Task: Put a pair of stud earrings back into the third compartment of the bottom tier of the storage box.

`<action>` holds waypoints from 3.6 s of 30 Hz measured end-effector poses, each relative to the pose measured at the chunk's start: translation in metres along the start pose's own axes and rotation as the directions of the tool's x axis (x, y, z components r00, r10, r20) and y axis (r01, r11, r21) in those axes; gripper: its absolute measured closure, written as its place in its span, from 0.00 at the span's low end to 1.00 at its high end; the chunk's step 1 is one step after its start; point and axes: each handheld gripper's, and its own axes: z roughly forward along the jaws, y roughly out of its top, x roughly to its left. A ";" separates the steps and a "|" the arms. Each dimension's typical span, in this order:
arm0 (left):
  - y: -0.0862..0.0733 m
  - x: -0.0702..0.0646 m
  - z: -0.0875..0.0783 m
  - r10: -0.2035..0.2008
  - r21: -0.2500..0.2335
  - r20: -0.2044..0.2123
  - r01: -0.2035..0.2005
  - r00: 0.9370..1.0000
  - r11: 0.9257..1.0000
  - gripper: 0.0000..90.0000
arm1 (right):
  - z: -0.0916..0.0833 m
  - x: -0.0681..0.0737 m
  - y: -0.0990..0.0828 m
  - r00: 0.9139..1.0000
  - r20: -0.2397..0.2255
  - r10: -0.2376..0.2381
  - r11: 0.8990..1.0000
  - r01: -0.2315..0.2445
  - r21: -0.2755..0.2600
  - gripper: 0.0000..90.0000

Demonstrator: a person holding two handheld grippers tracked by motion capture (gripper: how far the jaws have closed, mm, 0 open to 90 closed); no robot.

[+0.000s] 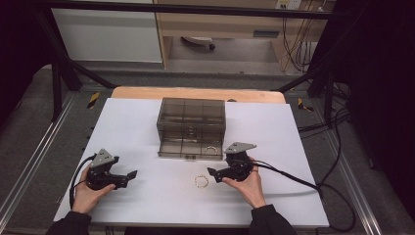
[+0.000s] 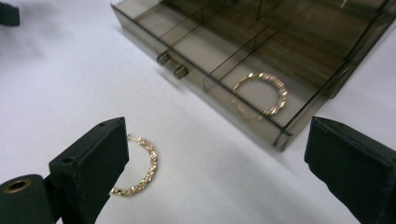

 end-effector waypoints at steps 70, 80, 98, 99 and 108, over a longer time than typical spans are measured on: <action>0.000 0.000 0.000 0.000 0.001 0.004 0.000 1.000 1.000 0.07 | 0.018 0.022 -0.015 0.993 -0.116 -0.006 0.995 0.018 0.098 0.97; 0.000 0.000 0.000 0.000 0.001 0.006 0.000 1.000 1.000 0.07 | 0.009 0.019 -0.009 0.994 -0.107 -0.009 0.997 0.018 0.079 0.97; 0.000 0.000 0.000 -0.001 0.003 0.005 0.001 1.000 1.000 0.07 | -0.003 0.010 0.002 0.997 -0.075 -0.009 0.999 0.012 0.036 0.97; -0.001 0.000 0.000 -0.001 0.004 0.005 0.001 1.000 1.000 0.07 | -0.003 0.010 0.002 0.997 -0.073 -0.006 0.999 0.008 0.031 0.97; -0.001 0.000 0.000 -0.003 0.004 0.005 0.003 1.000 1.000 0.07 | -0.007 0.003 0.010 0.999 -0.050 0.004 1.000 -0.003 0.008 0.97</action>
